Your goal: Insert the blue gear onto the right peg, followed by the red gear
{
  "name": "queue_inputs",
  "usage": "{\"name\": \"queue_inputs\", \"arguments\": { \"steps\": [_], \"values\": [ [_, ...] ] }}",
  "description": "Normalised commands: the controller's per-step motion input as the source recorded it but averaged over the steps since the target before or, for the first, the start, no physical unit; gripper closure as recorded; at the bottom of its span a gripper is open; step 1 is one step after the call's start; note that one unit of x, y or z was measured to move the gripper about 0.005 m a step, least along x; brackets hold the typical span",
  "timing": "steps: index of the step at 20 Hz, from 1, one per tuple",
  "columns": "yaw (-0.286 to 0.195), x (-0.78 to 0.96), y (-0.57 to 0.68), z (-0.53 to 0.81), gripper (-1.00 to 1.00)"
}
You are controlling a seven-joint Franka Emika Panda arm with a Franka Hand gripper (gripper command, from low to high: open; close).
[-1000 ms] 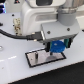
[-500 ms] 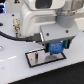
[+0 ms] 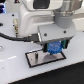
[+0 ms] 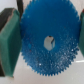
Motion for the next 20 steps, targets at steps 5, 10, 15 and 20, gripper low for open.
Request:
{"name": "queue_inputs", "arguments": {
  "steps": [5,10,15,20],
  "values": [
    [0.0,0.12,-0.23,0.33,1.0],
    [0.0,0.2,-0.1,0.05,1.0],
    [0.0,0.17,-0.02,-0.05,1.0],
    [0.0,0.25,0.02,-0.05,1.0]
  ]
}}
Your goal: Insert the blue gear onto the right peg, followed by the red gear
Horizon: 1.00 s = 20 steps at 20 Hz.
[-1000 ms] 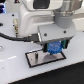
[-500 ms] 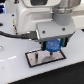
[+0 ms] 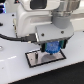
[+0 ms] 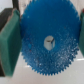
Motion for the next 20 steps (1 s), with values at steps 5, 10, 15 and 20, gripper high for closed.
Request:
{"name": "queue_inputs", "arguments": {
  "steps": [5,10,15,20],
  "values": [
    [0.0,0.22,0.01,0.16,1.0],
    [0.0,0.21,0.0,0.17,1.0],
    [0.0,0.37,-0.14,0.21,1.0],
    [0.0,0.21,-0.01,0.0,1.0]
  ]
}}
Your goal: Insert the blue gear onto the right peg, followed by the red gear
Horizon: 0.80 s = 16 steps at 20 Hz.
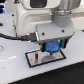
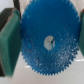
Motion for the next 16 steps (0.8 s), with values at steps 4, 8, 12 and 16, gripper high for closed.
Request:
{"name": "queue_inputs", "arguments": {
  "steps": [4,8,12,16],
  "values": [
    [0.0,0.18,0.0,-0.02,1.0],
    [0.0,0.2,0.01,-0.03,1.0],
    [0.0,0.27,-0.04,0.17,1.0],
    [0.0,0.56,0.0,0.43,1.0]
  ]
}}
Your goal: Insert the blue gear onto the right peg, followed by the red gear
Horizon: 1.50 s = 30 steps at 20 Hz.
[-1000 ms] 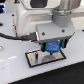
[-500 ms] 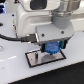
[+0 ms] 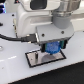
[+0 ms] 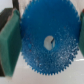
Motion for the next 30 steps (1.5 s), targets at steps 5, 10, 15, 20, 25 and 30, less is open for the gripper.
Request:
{"name": "queue_inputs", "arguments": {
  "steps": [5,10,15,20,25,30],
  "values": [
    [0.0,0.46,0.01,0.21,1.0],
    [0.0,0.01,0.0,-0.07,1.0],
    [0.0,0.01,0.01,-0.02,1.0],
    [0.0,0.0,0.02,0.03,1.0],
    [0.0,0.0,0.02,0.17,1.0],
    [0.0,0.02,0.04,0.24,1.0]
  ]
}}
